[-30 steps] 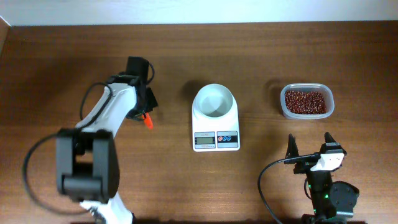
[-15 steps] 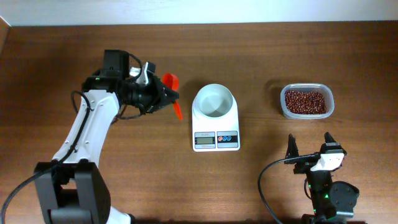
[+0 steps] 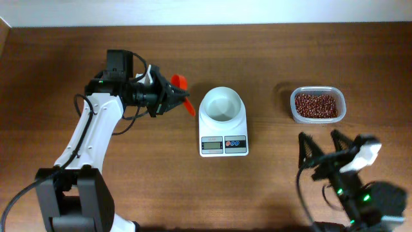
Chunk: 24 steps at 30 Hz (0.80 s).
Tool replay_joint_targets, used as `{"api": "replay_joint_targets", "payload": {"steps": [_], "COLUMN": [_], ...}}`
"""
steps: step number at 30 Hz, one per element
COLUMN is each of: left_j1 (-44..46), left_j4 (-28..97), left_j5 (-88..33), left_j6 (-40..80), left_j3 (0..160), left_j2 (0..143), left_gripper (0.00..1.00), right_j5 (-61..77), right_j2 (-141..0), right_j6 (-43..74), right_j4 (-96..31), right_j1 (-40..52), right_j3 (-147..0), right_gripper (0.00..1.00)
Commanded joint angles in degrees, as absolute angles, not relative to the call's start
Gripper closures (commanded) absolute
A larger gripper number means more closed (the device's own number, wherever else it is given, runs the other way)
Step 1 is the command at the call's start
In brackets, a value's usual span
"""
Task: Scoop item into bowl and weigh 50g on scale
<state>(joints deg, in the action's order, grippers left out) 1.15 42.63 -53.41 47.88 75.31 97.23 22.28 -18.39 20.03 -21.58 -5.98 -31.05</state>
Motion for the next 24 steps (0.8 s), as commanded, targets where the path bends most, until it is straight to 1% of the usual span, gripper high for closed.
{"api": "replay_joint_targets", "payload": {"steps": [1,3,4,6,7,9,10,12,13,15,18,20,21,22,24], "left_j1": [0.95,0.95,0.95,1.13,1.34,2.00,2.28,3.25,3.88,4.91,5.39,5.39,5.39,5.39,5.39], "left_j4": [41.47,40.47,40.49,40.49,40.53,40.56,40.56,40.53,40.53,40.56,40.88,41.21,42.54,45.06,47.31], "left_j5": [-55.20,-59.18,-60.90,-61.71,-61.71,-61.73,-61.71,-61.06,-59.48,-57.63,-57.34,-57.19,-57.23,-57.21,-57.23], "left_j6": [60.45,60.40,60.38,59.59,58.02,56.75,56.75,56.71,56.75,56.77,57.87,58.96,62.00,64.97,66.78], "left_j3": [75.59,75.59,75.59,75.57,75.59,75.57,75.57,75.59,75.57,75.57,75.57,75.57,75.57,75.57,75.57], "left_j2": [96.36,96.36,96.36,96.36,96.36,96.36,96.36,96.36,96.36,96.36,96.36,96.36,96.36,96.36,96.36], "left_gripper": [1.00,1.00,1.00,1.00,1.00,1.00,1.00,1.00,1.00,1.00,1.00,1.00,1.00,1.00,1.00], "right_j5": [28.58,29.10,29.69,34.46,34.89,43.05,43.94,42.85,40.49,36.01,31.27,26.63,24.25,23.03,19.79], "right_j2": [-34.35,-43.11,-47.94,-55.61,-57.76,-63.96,-66.30,-70.41,-72.31,-75.20,-78.70,-81.47,-83.13,-84.05,-85.17], "right_j6": [16.99,16.78,16.78,16.78,17.10,17.61,17.58,16.29,16.32,16.78,21.96,26.65,28.01,27.99,27.97], "right_j4": [-36.49,-46.41,-49.01,-53.98,-54.59,-57.49,-59.13,-61.54,-61.80,-60.97,-56.31,-50.70,-46.44,-43.75,-39.94], "right_j1": [-5.63,-5.63,-5.63,-5.63,-5.63,-5.61,-5.30,-1.89,1.65,9.52,19.44,26.41,30.11,31.94,34.37], "right_j3": [-52.73,-63.94,-69.36,-75.59,-75.88,-75.88,-75.88,-75.85,-75.85,-75.88,-75.85,-75.85,-75.88,-75.88,-75.88], "right_gripper": [0.01,0.01,0.01,0.01,0.01,0.01,0.01,0.03,0.03,0.03,0.06,0.06,0.06,0.06,0.06]}}
